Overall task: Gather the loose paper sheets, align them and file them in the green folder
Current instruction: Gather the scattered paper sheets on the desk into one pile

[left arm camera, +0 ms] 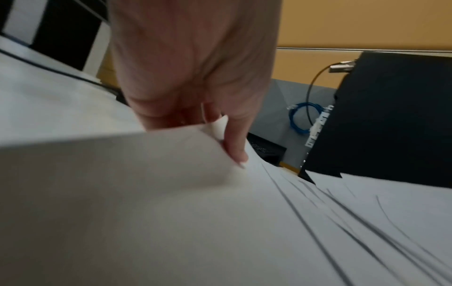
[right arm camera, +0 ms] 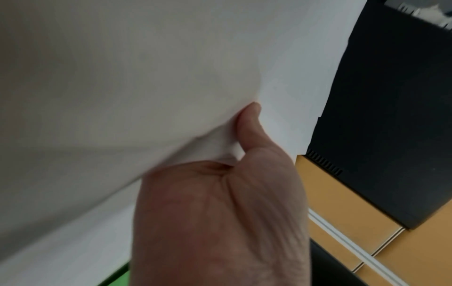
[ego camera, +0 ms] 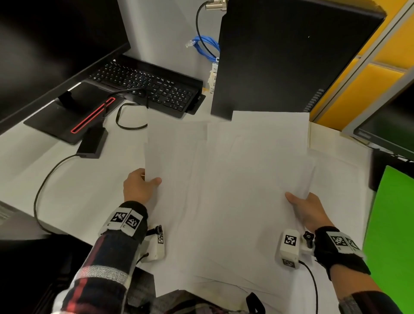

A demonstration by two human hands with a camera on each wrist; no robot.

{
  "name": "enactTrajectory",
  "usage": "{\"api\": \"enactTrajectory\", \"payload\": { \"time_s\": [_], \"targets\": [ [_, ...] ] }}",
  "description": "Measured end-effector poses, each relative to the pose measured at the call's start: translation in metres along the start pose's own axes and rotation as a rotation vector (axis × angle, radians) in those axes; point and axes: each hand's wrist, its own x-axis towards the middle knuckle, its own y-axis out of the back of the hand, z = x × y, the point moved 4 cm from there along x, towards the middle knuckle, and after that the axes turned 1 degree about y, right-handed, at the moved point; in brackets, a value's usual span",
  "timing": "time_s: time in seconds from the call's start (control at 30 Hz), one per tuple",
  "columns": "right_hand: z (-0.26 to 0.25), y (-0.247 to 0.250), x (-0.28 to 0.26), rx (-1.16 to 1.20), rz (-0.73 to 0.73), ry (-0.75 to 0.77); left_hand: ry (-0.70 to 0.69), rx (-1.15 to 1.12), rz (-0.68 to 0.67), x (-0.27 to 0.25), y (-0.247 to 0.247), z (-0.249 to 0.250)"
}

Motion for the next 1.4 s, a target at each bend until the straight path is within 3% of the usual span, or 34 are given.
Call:
{"api": "enactTrajectory", "payload": {
  "time_s": [0.1,0.23,0.33,0.43,0.6,0.77,0.97,1.03,1.1,1.2,1.27,1.4],
  "targets": [
    [0.002,0.005,0.001,0.047,0.014,0.008,-0.039,-0.225,0.012,-0.009,0.001,-0.001],
    [0.002,0.014,0.004,0.056,0.012,-0.004,0.007,-0.519,-0.138,-0.016,0.005,-0.004],
    [-0.001,0.013,0.003,0.047,-0.015,-0.028,0.014,-0.488,-0.209,-0.017,0.001,0.0],
    [-0.008,0.001,0.002,0.01,-0.017,-0.007,-0.02,-0.281,-0.221,-0.013,-0.012,0.011],
    [-0.022,-0.037,-0.004,-0.092,-0.081,0.032,0.017,-0.082,-0.38,-0.006,-0.04,0.011],
    [-0.02,-0.049,-0.012,-0.06,-0.057,0.068,0.122,-0.271,-0.362,-0.002,-0.046,0.013],
    [-0.035,-0.064,-0.023,-0.062,-0.102,0.235,-0.057,-0.328,-0.349,-0.008,-0.052,0.023],
    [-0.038,-0.049,-0.018,-0.071,-0.025,0.252,-0.063,-0.333,-0.335,-0.005,-0.049,0.019],
    [-0.034,-0.022,-0.007,-0.235,0.185,0.192,-0.062,-0.352,-0.326,-0.001,-0.045,0.016],
    [-0.01,0.025,-0.001,-0.529,0.454,-0.13,-0.107,-0.296,-0.33,0.004,-0.039,0.014],
    [0.0,0.037,-0.001,-0.565,0.468,-0.208,-0.145,-0.252,-0.317,0.006,-0.038,0.018],
    [-0.004,0.029,0.007,-0.487,0.316,-0.13,-0.201,-0.251,-0.249,0.004,-0.042,0.029]
  ]
}}
